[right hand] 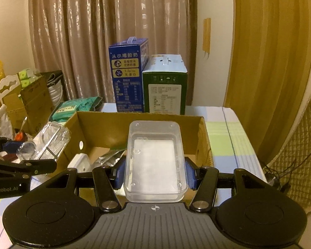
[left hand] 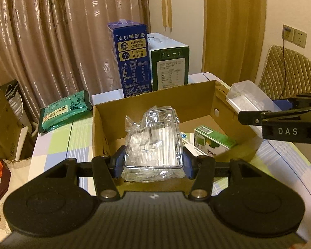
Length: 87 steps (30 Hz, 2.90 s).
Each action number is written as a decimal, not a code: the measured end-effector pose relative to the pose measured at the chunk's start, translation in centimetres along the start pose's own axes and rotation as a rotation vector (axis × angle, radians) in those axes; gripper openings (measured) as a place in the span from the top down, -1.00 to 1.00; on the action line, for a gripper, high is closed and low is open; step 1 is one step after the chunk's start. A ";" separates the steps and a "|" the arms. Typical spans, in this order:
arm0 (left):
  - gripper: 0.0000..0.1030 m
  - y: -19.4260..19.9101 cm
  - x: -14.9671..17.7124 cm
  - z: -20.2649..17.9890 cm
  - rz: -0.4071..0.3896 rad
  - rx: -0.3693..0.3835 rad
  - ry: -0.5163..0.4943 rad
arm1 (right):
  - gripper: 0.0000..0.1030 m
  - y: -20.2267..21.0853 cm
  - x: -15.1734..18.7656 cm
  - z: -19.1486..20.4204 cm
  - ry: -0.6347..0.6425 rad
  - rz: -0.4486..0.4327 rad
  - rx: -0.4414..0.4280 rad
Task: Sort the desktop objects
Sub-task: 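Lower both items into the cardboard box and open both tools, then withdraw both tools from the box back over the table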
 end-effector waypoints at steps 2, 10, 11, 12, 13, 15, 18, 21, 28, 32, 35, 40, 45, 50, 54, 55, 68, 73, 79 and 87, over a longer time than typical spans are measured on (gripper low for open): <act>0.05 -0.6 -0.3 0.2 0.004 -0.002 0.006 | -0.04 -0.5 -0.5 -0.2 0.002 0.004 -0.002; 0.05 -3.3 -1.0 0.9 0.027 0.001 0.040 | -0.04 -2.6 -1.3 -0.5 0.002 0.019 -0.003; 0.05 -3.7 -1.1 1.0 0.030 0.000 0.047 | -0.04 -2.9 -1.3 -0.6 -0.003 0.023 -0.004; 0.05 -4.0 -1.2 1.2 0.032 0.001 0.053 | -0.04 -3.2 -1.3 -0.7 -0.007 0.026 -0.004; 0.04 -4.3 -1.3 1.2 0.034 0.002 0.057 | -0.04 -3.6 -1.3 -0.8 -0.009 0.029 -0.005; 0.05 -5.0 -1.3 1.5 0.041 0.007 0.070 | -0.04 -4.2 -1.3 -0.9 -0.011 0.036 -0.004; 0.04 -6.0 -1.3 1.6 0.049 0.009 0.082 | -0.03 -5.0 -1.1 -1.0 -0.018 0.048 -0.004; 0.00 -6.9 -1.0 1.6 0.053 0.019 0.085 | -0.03 -5.6 -0.7 -1.0 -0.021 0.057 -0.004; -0.01 -7.1 0.3 2.8 0.053 0.004 0.121 | -0.03 -6.6 -0.1 -1.0 -0.028 0.073 -0.011; -0.01 -6.5 0.7 3.5 0.045 -0.005 0.130 | -0.04 -6.9 -0.3 -0.5 -0.035 0.070 -0.026; -0.01 -6.1 0.8 3.9 0.039 -0.004 0.139 | -0.13 -6.9 -0.8 0.2 -0.033 0.041 -0.074; -0.09 -4.8 0.9 4.4 0.018 0.003 0.160 | -0.63 -5.7 -1.5 0.2 -0.012 -0.019 -0.062; -0.15 -2.3 1.4 4.3 -0.005 0.027 0.193 | -0.63 -2.5 -0.4 -1.0 -0.054 -0.039 -0.035; -0.27 0.7 2.3 3.3 -0.019 0.039 0.190 | -0.65 1.3 1.9 -1.8 -0.103 -0.039 -0.013; -0.44 3.4 3.4 2.6 -0.012 0.055 0.205 | -0.68 4.7 4.4 -1.2 -0.123 -0.032 -0.006; -0.48 4.1 3.7 2.4 -0.013 0.057 0.208 | -0.71 5.6 5.0 -1.1 -0.134 -0.029 -0.007; -0.90 12.2 9.0 0.3 0.002 0.044 0.250 | -0.96 13.9 11.8 0.3 -0.252 0.041 0.008; -0.97 13.9 11.3 -1.6 0.040 0.105 0.280 | -0.96 15.7 14.0 1.3 -0.278 0.089 -0.013; -0.97 15.3 14.3 -3.6 0.082 0.103 0.250 | -0.96 18.0 15.8 1.0 -0.285 0.087 0.014; -0.97 15.4 16.5 -4.5 0.127 0.133 0.253 | -0.96 20.3 18.4 -0.9 -0.337 0.104 0.073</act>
Point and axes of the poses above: each gripper's, at about its wrist camera, not at the fingertips, and y roughly against the way its jaws point, z to its left, x to its underside, the point moved 7 cm from there along -y, roughly the way its jaws point, and after that the axes turned 11 degrees about -x, right-handed, at the moved point
